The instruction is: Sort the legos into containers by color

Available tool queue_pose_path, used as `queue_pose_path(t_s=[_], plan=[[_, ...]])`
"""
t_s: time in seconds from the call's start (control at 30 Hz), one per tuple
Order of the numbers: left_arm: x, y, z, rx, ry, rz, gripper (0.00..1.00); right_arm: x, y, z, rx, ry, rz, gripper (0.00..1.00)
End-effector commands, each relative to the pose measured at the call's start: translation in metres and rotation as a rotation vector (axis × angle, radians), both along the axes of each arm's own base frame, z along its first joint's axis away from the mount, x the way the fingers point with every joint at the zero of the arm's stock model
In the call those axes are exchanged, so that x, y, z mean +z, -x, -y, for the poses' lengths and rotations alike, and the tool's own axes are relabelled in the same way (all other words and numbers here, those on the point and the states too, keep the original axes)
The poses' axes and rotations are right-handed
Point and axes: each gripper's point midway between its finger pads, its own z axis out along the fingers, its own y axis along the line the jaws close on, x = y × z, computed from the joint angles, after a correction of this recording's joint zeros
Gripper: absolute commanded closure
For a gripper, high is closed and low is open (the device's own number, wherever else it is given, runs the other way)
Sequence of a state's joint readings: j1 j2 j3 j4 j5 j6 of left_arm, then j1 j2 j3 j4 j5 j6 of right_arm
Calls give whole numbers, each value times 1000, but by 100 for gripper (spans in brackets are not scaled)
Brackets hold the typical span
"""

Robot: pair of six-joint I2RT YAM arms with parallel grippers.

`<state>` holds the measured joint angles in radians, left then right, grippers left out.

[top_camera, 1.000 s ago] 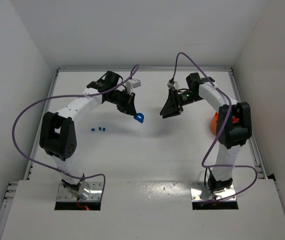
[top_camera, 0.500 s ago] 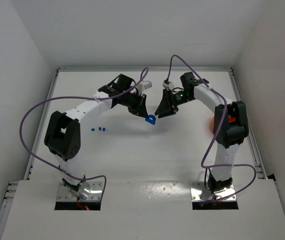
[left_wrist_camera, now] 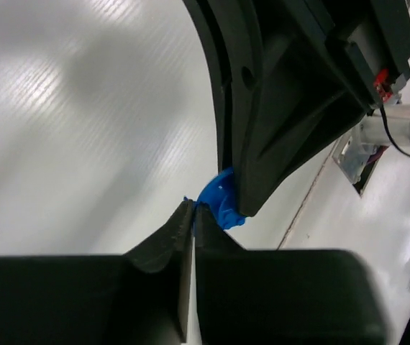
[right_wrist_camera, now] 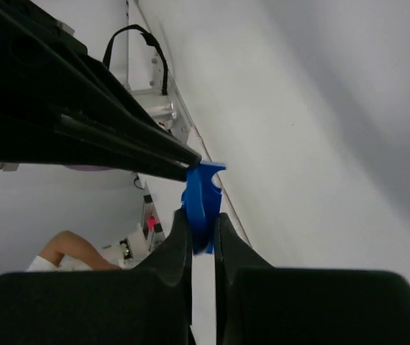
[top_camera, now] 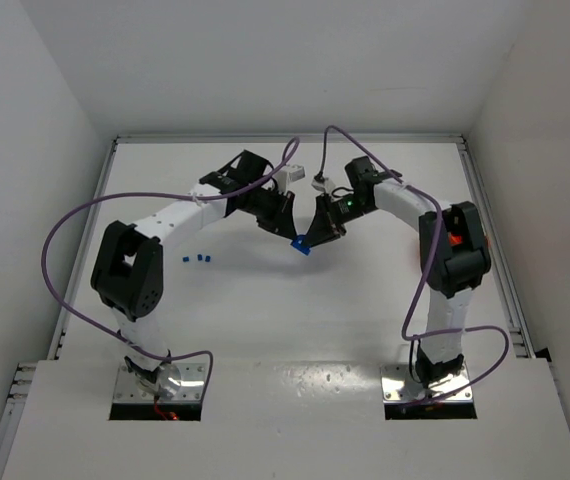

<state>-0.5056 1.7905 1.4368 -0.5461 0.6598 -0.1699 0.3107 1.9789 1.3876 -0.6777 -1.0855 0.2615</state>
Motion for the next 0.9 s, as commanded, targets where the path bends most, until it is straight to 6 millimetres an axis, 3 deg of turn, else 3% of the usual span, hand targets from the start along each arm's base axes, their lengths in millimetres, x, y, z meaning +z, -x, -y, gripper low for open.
queue_pose_path(t_s=[0.0,0.1,0.13,0.2,0.3,0.33,0.47,0.57,0.7,0.77,0.87], plan=[[28,-9,12,-7,71,71,87,6,4,-2,3,8,62,100],[39,-8,5,-19,70,114,53,19,4,5,-16,5,101,100],[43,-13,-1,-6,62,145,27,23,2,12,-23,2,126,100],[46,-17,-19,39,32,175,0,24,1,34,-21,90,214,100],[45,-22,-44,112,-2,187,0,38,-5,64,-12,201,358,100],[52,-24,-55,136,-7,216,0,32,1,83,1,296,356,100],[55,-46,-106,300,-92,270,0,36,-11,165,-56,533,481,100],[52,-56,-126,388,-188,319,0,33,-10,229,-126,723,454,100],[53,-58,-131,402,-219,353,0,47,-4,292,-169,864,426,100],[53,-51,-128,326,-239,385,0,52,-4,320,-184,929,437,100],[60,-49,-131,326,-248,444,0,58,-1,344,-173,989,422,100]])
